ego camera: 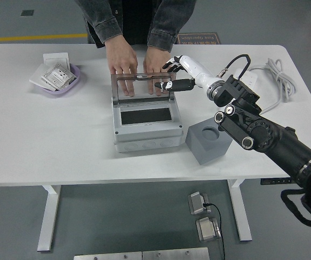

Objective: Pick up the cylinder from the cube,place it in the box,flap close box

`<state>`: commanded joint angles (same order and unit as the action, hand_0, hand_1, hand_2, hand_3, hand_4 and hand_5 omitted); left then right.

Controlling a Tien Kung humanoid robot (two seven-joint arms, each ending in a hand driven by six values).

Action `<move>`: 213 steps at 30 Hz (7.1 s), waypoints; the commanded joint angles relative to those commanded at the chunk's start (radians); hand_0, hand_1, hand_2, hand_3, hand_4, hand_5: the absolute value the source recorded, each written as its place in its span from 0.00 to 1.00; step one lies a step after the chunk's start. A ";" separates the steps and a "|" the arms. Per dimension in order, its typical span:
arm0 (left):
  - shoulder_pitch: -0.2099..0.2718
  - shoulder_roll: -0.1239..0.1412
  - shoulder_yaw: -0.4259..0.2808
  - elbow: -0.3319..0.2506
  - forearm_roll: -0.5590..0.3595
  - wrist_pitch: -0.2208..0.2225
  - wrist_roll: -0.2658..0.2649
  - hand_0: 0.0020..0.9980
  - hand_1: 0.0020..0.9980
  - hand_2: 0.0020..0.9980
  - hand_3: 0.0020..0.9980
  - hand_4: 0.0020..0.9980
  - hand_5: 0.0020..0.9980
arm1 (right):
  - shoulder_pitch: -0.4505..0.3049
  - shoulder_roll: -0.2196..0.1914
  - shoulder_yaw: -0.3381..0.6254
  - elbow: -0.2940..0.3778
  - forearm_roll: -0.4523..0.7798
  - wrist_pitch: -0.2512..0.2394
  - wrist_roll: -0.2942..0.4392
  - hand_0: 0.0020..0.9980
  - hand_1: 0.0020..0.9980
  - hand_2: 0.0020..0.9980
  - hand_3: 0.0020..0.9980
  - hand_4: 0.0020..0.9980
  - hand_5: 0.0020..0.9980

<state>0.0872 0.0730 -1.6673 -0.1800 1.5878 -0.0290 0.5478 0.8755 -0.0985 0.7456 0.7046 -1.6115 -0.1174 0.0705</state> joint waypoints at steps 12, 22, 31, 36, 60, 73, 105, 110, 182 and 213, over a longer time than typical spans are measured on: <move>0.006 -0.006 0.016 0.000 -0.019 0.003 -0.006 0.71 0.71 0.62 0.72 0.78 0.56 | -0.058 -0.068 -0.025 0.146 -0.004 -0.023 -0.008 0.78 0.69 0.68 0.72 0.91 0.48; 0.006 -0.008 0.018 0.000 -0.023 0.004 -0.007 0.71 0.71 0.62 0.72 0.78 0.56 | -0.079 -0.102 -0.041 0.233 -0.013 -0.030 -0.018 0.78 0.68 0.68 0.72 0.90 0.48; 0.009 -0.008 0.018 0.000 -0.029 0.004 -0.004 0.71 0.71 0.62 0.72 0.78 0.56 | -0.100 -0.142 -0.069 0.336 -0.015 -0.035 -0.029 0.77 0.68 0.68 0.72 0.90 0.48; 0.007 -0.008 0.018 0.000 -0.032 0.005 -0.006 0.71 0.71 0.62 0.72 0.78 0.56 | -0.105 -0.135 -0.087 0.344 -0.008 -0.039 -0.028 0.77 0.67 0.68 0.72 0.89 0.48; 0.006 -0.009 0.027 0.000 -0.046 0.007 -0.009 0.71 0.71 0.62 0.72 0.78 0.56 | -0.132 -0.134 -0.156 0.447 0.015 -0.046 -0.038 0.75 0.66 0.68 0.72 0.87 0.47; 0.006 -0.012 0.033 0.000 -0.056 0.009 -0.012 0.71 0.71 0.62 0.72 0.78 0.56 | -0.161 -0.158 -0.162 0.474 0.024 -0.049 -0.042 0.75 0.66 0.68 0.72 0.87 0.48; -0.001 -0.007 0.016 0.000 -0.049 0.010 0.002 0.71 0.71 0.62 0.72 0.77 0.56 | -0.235 -0.177 -0.059 0.531 -0.011 -0.049 -0.049 0.74 0.65 0.68 0.71 0.85 0.46; 0.000 -0.002 0.007 0.000 -0.038 0.008 0.007 0.71 0.71 0.62 0.72 0.78 0.56 | -0.277 -0.197 0.034 0.591 -0.090 -0.012 -0.081 0.74 0.65 0.68 0.71 0.85 0.46; -0.019 0.018 0.007 0.000 -0.046 0.000 0.021 0.71 0.71 0.63 0.72 0.78 0.57 | -0.827 -0.126 1.020 0.820 0.231 -0.102 0.083 0.69 0.60 0.62 0.64 0.82 0.46; 0.000 0.014 0.005 0.000 -0.057 0.006 0.022 0.71 0.71 0.63 0.72 0.78 0.57 | -0.855 -0.111 1.064 0.818 0.222 -0.091 0.077 0.69 0.61 0.63 0.64 0.82 0.45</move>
<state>0.0875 0.0870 -1.6620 -0.1800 1.5311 -0.0228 0.5694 0.0203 -0.2090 1.8092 1.5222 -1.3891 -0.2079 0.1472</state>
